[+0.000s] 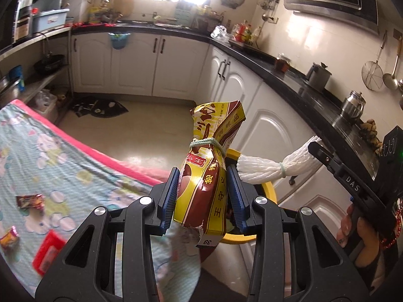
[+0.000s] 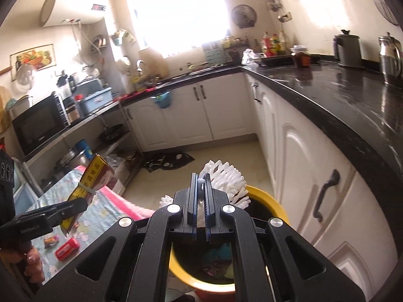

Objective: Collect trash
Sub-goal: 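Carry the yellow snack bag and wrapper over the yellow bin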

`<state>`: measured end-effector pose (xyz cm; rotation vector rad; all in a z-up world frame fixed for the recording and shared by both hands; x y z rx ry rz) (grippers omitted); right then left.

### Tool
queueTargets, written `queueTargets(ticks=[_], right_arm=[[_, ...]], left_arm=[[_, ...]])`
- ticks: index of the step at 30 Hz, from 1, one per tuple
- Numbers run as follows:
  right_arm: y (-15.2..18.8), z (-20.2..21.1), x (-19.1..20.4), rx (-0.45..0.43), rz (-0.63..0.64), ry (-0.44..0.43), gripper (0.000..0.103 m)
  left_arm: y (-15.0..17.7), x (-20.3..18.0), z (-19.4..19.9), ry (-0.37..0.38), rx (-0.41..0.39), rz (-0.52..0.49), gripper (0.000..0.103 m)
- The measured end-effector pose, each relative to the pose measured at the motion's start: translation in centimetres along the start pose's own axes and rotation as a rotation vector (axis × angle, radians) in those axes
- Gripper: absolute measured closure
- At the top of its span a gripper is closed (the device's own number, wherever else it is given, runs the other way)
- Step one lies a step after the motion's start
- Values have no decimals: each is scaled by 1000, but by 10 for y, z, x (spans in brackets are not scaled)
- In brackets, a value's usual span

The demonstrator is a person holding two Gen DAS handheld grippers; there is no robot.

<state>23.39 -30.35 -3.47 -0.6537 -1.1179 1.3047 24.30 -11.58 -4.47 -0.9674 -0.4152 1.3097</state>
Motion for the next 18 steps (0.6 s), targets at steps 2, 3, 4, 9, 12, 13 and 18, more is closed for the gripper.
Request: queueTargets(ticks=[2, 3, 4, 9, 12, 13, 18], right_arm=[[2, -2, -7, 2, -7, 18, 98], [3, -3, -12, 3, -14, 30, 98], [5, -4, -16, 4, -17, 37, 98], [13, -9, -30, 12, -12, 88, 98], [18, -12, -33, 22, -11, 103, 98], [20, -14, -35, 28, -12, 110, 98], [29, -25, -44, 57, -11, 133, 98]], left_arm=[[2, -9, -10, 11, 15, -8, 72], [3, -13, -15, 15, 22, -12, 72], [4, -17, -20, 20, 30, -17, 72], [9, -30, -38, 33, 57, -37, 72], [12, -34, -49, 40, 75, -45, 72], [13, -35, -52, 40, 80, -47, 72], [20, -38, -71, 52, 117, -44, 72]])
Point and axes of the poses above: each gripper's, at about its wrist camera, not at the fingertips, and z roughly against the way its jaws point, x to its left, y to its underside, the point moved 9 cm from there along -z, roughly the way its jaws point, and after that the axes turned 4 degrees about -x, right-handed, at the moved point
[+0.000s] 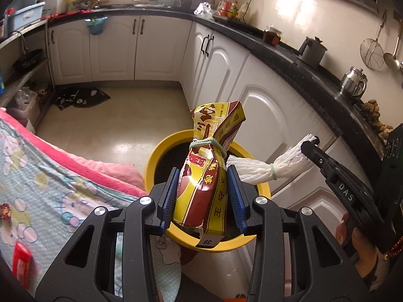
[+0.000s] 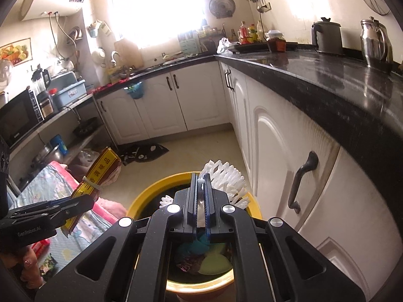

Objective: Collect trash
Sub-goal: 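Carry the yellow snack bag and wrapper over the yellow bin, then open both tools to drop the items into the bin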

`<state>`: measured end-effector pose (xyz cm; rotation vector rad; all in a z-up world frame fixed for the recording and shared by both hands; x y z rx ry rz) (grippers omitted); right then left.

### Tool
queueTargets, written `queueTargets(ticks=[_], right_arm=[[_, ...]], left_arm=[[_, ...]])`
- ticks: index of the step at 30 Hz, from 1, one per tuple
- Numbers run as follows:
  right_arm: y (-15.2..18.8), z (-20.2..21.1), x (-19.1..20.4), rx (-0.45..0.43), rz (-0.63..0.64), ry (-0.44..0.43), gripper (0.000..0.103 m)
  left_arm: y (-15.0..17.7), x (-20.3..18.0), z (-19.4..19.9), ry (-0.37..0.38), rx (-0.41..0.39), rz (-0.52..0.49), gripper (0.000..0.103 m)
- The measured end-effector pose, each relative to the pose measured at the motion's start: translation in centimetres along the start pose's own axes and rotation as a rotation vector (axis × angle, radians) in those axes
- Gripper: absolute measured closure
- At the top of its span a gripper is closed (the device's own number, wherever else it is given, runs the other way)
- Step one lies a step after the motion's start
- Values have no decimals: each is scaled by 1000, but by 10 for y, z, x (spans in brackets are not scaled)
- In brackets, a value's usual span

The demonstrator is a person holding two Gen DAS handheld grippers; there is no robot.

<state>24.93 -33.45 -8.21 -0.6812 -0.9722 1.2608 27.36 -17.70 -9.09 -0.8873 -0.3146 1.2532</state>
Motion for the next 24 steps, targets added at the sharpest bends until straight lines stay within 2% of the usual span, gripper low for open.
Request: queueTargets(ticks=[16, 17, 18, 19, 20, 23, 24], right_arm=[[31, -35, -9, 90, 4, 21, 98], [34, -38, -9, 99, 0, 18, 93], [36, -40, -10, 108, -7, 21, 87], [37, -41, -11, 113, -13, 21, 73], [37, -41, -12, 116, -25, 19, 66], [35, -40, -12, 114, -48, 11, 63], [35, -39, -12, 111, -49, 11, 61]], left_arm=[[15, -4, -49, 9, 82, 20, 71], [15, -3, -51, 9, 82, 25, 71], [15, -1, -53, 6, 82, 33, 63], [16, 2, -53, -1, 82, 40, 52], [16, 5, -54, -8, 80, 52, 49], [17, 13, -50, -27, 75, 59, 44], [17, 17, -48, -40, 70, 58, 38]])
Point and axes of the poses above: each gripper's, at about its wrist camera, not at the fingertips, and z roughly against the way its jaws point, x to its left, y to its underside, the point moved 9 cm from there along -z, roughly the way its jaws point, and after that the axes turned 4 degrees about -x, right-handed, at the moved point
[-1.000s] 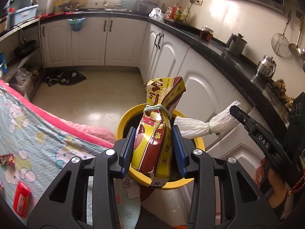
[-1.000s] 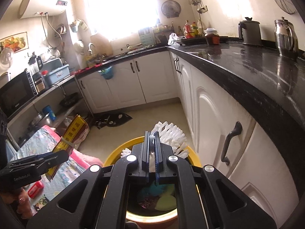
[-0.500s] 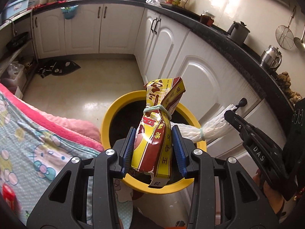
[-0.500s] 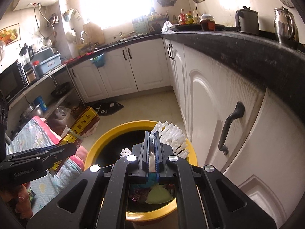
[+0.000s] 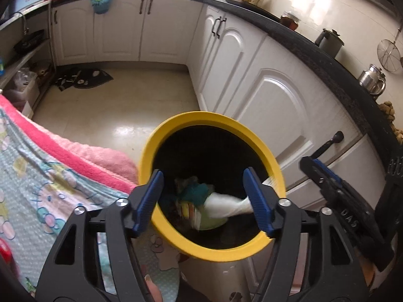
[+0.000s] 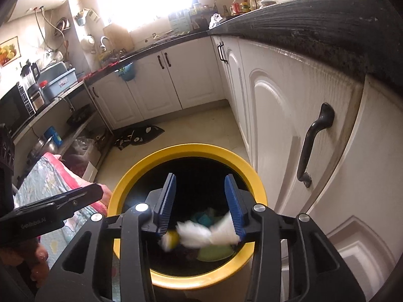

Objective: Collect trash
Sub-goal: 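Open both tools to drop the items into the bin, then move both tools back toward the red tube and snack packet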

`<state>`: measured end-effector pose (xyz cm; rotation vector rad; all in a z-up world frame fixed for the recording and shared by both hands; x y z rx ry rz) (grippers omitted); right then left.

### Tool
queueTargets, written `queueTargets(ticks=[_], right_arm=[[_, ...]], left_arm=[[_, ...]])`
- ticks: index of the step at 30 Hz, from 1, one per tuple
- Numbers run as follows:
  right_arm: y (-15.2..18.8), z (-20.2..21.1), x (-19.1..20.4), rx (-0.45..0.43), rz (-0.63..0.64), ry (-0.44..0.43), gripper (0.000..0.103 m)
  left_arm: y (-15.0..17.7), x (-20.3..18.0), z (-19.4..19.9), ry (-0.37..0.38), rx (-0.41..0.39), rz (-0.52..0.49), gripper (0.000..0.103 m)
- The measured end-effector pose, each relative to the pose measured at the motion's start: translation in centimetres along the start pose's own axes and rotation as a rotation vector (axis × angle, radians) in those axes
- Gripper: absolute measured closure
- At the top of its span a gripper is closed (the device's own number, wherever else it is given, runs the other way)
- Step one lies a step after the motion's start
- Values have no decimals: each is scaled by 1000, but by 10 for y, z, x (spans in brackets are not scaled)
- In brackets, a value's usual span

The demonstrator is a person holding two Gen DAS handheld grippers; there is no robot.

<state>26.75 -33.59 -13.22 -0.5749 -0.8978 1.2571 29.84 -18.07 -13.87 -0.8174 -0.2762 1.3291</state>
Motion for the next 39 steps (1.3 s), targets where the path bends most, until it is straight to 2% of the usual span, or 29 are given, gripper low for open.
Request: queueTargets(ticks=[2, 4, 6, 11, 14, 27, 39], right_arm=[[-3, 3, 0, -10, -4, -1, 55], [-4, 5, 2, -14, -6, -4, 50], [-6, 8, 3, -22, -6, -5, 47], [-11, 14, 7, -45, -5, -13, 38], [-14, 20, 11, -61, 1, -22, 36], [-26, 44, 44, -110, 48, -85, 32], [-31, 67, 79, -140, 88, -147, 27]], left_arm=[[0, 6, 5, -18, -11, 2, 30], [-2, 13, 13, -32, -30, 12, 17], [-3, 20, 21, -50, -50, 20, 11], [-5, 33, 43, -78, -89, 41, 11], [-5, 40, 57, -91, -110, 52, 11], [-9, 71, 125, -142, -234, 118, 11], [-1, 91, 170, -170, -305, 163, 11]])
Point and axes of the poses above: each gripper's, at about its wrist camera, not at the fingertips, and z roughly against the way its jaws point, x to its left, y to its underside, the point moved 9 cm from there along -z, roughly the way its jaws point, and after that the axes turned 4 degrees about -x, right-handed, at the moved point
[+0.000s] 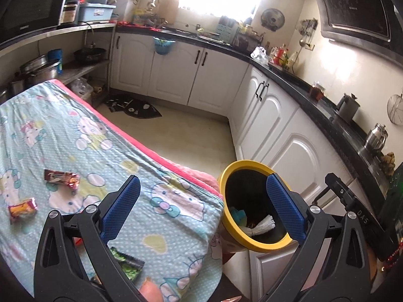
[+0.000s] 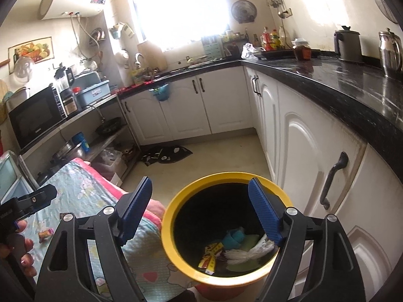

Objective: Collect trash
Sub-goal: 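Move both tools back toward the red tube and snack packet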

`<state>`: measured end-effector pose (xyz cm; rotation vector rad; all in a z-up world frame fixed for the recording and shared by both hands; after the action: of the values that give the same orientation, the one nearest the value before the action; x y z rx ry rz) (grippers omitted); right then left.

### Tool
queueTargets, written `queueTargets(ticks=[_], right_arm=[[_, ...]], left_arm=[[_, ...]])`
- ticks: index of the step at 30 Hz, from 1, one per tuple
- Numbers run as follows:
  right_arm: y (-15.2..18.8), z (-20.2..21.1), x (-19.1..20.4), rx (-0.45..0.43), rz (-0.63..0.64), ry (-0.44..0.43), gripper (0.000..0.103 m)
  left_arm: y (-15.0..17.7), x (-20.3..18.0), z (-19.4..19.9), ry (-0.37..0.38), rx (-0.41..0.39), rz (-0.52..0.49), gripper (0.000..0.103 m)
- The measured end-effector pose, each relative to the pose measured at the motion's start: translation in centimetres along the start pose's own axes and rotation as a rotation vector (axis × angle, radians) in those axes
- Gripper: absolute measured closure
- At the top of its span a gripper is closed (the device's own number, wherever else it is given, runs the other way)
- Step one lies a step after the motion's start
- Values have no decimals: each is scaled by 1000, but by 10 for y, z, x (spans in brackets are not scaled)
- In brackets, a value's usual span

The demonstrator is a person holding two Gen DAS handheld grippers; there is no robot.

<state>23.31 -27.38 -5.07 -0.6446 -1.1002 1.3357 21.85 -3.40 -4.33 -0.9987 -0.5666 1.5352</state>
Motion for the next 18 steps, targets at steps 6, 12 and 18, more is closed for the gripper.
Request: queueTargets(ticks=[6, 12, 18], right_arm=[[0, 7, 23, -5, 29, -40, 27], [0, 15, 54, -8, 61, -101, 27], [2, 23, 83, -4, 88, -164, 27]], left_arm=[[-5, 16, 16, -24, -30, 16, 11], [-5, 35, 32, -45, -53, 37, 11], [-4, 58, 47, -80, -74, 61, 11]])
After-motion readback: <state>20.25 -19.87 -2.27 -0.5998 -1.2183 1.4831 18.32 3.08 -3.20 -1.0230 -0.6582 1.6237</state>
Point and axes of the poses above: each gripper's, at about its wrist camera, not at the fingertips, and z roughly against the way its jaws point, x to its left, y to its underside, the point moved 9 cm from there along -z, roughly the way its jaws point, and after that the axes turned 4 degrees about -x, right-handed, at the moved point
